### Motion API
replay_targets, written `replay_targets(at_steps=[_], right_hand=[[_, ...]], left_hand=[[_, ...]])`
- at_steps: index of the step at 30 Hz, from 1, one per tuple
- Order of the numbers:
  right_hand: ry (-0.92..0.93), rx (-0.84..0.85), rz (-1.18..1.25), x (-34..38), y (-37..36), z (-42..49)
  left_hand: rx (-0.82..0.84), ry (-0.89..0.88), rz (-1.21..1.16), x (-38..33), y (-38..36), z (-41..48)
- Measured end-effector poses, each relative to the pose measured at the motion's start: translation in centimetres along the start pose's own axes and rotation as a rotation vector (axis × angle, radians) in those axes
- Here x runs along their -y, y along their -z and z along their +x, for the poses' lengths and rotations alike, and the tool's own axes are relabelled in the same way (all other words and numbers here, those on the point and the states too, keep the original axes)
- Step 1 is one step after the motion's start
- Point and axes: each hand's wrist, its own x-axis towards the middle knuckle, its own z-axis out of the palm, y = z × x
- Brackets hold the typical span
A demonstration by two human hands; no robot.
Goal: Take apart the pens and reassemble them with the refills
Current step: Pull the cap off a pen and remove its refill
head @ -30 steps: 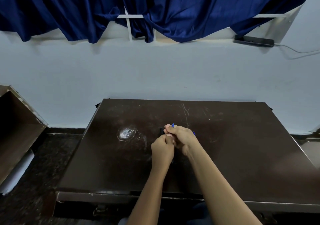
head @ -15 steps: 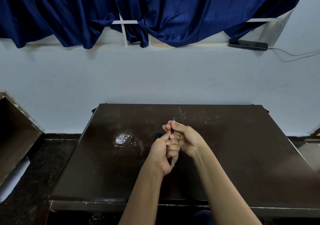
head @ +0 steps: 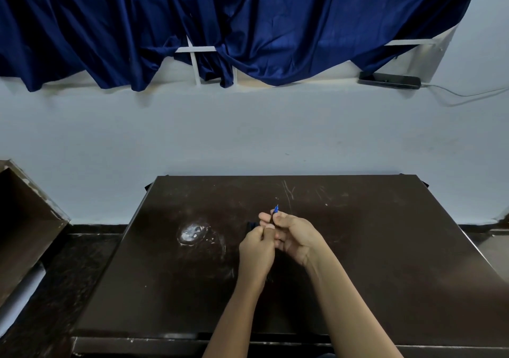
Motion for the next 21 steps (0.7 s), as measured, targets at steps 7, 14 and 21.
replay_targets(at_steps=[7,14,21], right_hand=[[0.085,-0.092,-0.054,-0.5,-0.3,0.8],[0.123,-0.099,-0.191,-0.9,-0.7,1.3],[0.063,-0.089,-0.071,-0.6,-1.1,1.5]], left_hand=[[-0.036,-0.012,-0.040,-0.4,-0.2,0.3],[-0.062,0.004,-0.057,-0.4,-0.6,0.5],[-0.101,0.012,-0.094,-0.5,-0.6,0.4]])
